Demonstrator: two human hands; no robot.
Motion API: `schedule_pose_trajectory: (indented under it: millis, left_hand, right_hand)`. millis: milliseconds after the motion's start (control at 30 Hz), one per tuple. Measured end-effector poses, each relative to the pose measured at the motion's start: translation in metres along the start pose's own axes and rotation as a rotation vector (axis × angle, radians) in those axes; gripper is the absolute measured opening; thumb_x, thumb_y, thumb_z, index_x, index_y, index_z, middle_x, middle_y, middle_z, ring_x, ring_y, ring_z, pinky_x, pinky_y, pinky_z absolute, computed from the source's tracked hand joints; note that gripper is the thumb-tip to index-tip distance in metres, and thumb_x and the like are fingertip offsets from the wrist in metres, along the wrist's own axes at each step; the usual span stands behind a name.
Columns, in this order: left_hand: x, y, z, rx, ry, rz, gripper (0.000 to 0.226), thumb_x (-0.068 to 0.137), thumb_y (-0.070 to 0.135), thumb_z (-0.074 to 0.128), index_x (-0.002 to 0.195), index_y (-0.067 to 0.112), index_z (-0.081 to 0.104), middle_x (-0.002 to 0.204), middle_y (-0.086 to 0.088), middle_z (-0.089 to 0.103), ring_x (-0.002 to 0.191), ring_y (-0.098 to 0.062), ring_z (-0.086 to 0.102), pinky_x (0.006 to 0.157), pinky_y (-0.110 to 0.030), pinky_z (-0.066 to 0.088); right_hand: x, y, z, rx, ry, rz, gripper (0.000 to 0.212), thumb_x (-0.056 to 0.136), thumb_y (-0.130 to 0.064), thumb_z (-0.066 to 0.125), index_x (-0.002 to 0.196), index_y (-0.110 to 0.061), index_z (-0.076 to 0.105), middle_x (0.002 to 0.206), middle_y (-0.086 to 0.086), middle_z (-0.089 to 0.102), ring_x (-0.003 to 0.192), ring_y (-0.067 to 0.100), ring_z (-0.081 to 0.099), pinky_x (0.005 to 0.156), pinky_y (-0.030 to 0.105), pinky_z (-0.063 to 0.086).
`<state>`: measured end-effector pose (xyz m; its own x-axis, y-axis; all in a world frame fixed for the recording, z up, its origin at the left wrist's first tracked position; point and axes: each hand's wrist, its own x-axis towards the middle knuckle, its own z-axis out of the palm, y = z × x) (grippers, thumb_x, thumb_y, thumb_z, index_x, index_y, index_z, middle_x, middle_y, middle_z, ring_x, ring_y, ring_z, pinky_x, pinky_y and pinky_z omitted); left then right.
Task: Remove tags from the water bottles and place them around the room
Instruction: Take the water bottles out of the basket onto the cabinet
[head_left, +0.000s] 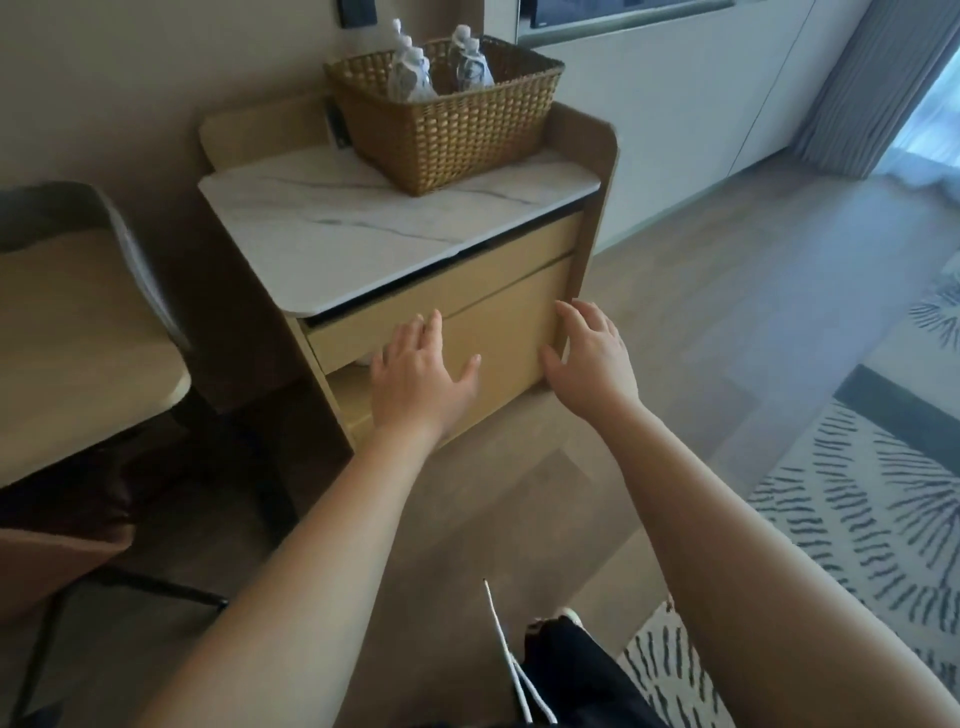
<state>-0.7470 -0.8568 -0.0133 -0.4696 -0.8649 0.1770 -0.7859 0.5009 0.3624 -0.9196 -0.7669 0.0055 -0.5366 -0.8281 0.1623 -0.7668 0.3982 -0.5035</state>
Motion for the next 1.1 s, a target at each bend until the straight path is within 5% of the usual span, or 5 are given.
schedule_pose_trajectory:
  millis: [667, 1100]
  left_hand:
    - [0.435, 0.068, 0.035, -0.102, 0.284, -0.276, 0.069, 0.094, 0.051, 0.046, 0.150, 0.016, 0.027, 0.159, -0.007, 0.026, 0.147, -0.024, 0.018, 0.118, -0.048, 0.017]
    - [0.603, 0.006, 0.032, -0.300, 0.357, -0.372, 0.089, 0.080, 0.053, 0.067, 0.149, 0.015, 0.024, 0.152, -0.006, 0.031, 0.139, -0.022, 0.029, 0.104, -0.029, 0.027]
  right_hand:
    - [0.499, 0.049, 0.008, 0.090, -0.035, -0.372, 0.057, 0.092, -0.033, 0.055, 0.144, -0.017, 0.038, 0.151, 0.005, 0.035, 0.138, 0.026, 0.032, 0.109, 0.047, 0.035]
    - [0.695, 0.001, 0.050, 0.245, -0.044, -0.369, 0.068, 0.088, -0.038, 0.063, 0.145, -0.018, 0.034, 0.148, 0.005, 0.037, 0.132, 0.024, 0.039, 0.102, 0.041, 0.040]
